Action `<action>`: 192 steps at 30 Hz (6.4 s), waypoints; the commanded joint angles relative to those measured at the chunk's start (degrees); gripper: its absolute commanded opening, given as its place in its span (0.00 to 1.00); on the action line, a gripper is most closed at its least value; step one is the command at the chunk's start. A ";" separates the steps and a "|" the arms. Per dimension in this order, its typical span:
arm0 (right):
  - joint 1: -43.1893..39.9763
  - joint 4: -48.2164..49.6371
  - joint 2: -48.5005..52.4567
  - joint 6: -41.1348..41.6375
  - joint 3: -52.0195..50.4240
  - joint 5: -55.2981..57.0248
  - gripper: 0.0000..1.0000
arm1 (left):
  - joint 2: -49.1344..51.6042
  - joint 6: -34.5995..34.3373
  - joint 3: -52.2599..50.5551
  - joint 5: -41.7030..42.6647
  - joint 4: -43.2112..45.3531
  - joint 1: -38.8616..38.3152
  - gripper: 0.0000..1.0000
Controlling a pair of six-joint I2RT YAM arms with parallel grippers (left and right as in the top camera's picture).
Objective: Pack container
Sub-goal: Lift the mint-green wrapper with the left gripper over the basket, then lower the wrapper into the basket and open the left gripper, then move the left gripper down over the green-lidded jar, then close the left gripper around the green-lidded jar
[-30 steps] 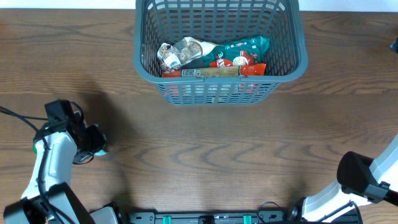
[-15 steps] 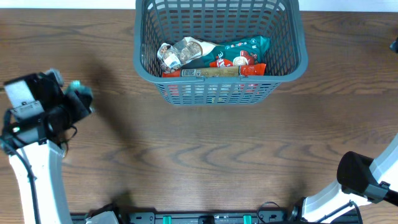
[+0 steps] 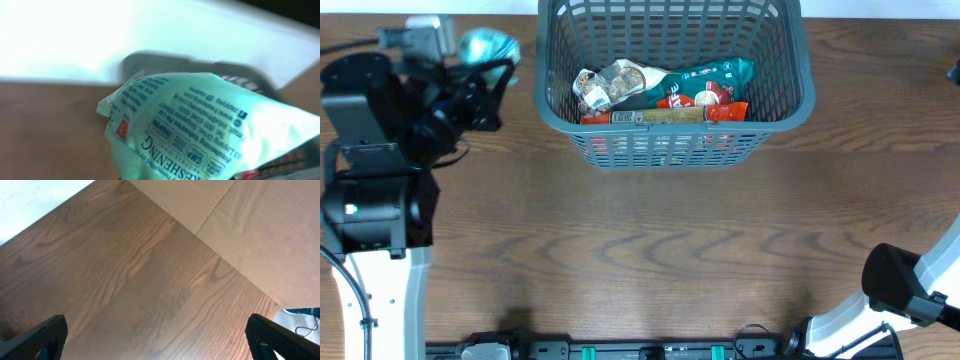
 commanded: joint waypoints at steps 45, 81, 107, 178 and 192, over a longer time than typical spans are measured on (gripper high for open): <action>-0.85 -0.09 -0.42 0.98 -0.17 0.22 0.99 | 38.66 -4.46 15.30 -2.67 12.20 -22.49 0.05; -0.85 -0.11 -0.42 0.98 -0.17 0.22 0.99 | 9.29 -10.05 16.20 -37.31 -28.72 -1.79 0.99; -0.85 -0.11 -0.42 0.98 -0.17 0.22 0.99 | 11.06 -19.52 -2.80 -39.23 -44.52 26.91 0.98; -0.85 -0.11 -0.42 0.98 -0.17 0.22 0.99 | 32.30 -20.70 -19.39 -31.10 -18.40 40.04 0.99; -0.85 -0.11 -0.42 0.98 -0.17 0.22 0.99 | 32.30 -18.93 -23.43 -30.53 -12.74 40.04 1.00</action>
